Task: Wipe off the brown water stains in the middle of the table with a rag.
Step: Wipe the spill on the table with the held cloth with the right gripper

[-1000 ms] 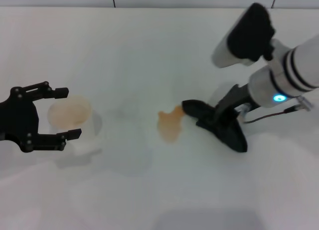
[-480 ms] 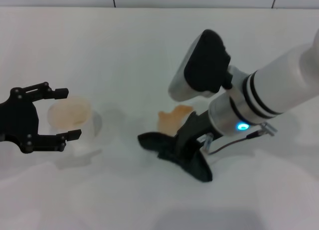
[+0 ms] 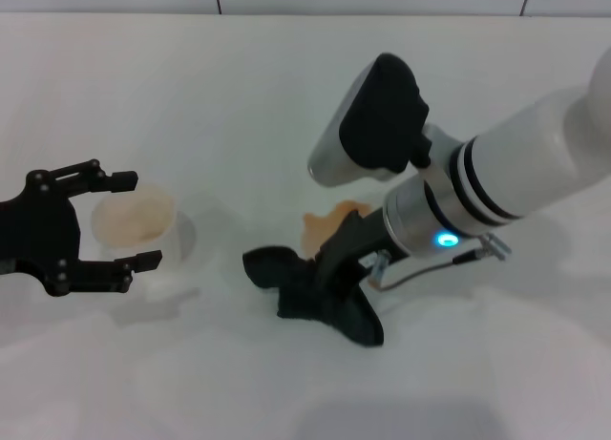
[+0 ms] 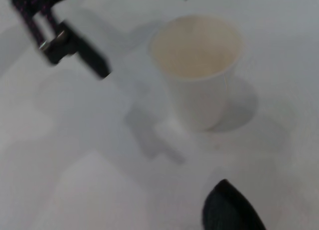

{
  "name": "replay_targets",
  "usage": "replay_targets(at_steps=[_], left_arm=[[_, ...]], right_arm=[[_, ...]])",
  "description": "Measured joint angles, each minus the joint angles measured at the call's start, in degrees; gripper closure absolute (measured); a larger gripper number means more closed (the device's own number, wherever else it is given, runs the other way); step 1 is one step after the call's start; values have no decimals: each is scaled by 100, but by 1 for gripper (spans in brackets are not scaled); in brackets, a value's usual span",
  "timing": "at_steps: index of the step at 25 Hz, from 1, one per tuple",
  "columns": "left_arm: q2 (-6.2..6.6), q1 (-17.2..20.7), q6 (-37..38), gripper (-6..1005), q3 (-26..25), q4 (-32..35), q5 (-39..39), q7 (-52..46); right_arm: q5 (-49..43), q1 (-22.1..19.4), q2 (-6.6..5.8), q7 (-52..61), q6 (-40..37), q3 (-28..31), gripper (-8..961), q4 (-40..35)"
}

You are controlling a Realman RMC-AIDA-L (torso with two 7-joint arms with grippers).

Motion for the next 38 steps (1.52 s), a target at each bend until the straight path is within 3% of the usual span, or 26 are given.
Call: replay_targets(at_steps=[19, 25, 32, 38], left_arm=[[-73, 14, -12, 106, -6, -10, -9, -27], [-81, 13, -21, 106, -10, -30, 8, -35], [-82, 14, -41, 105, -7, -35, 30, -35], [-90, 14, -59, 105, -5, -9, 8, -36]], right_arm=[[-653, 597, -25, -4, 609, 848, 862, 1060], [-676, 541, -58, -48, 745, 1115, 862, 1238], [-631, 366, -18, -24, 661, 859, 863, 1093], [-596, -33, 0, 285, 509, 332, 863, 388]])
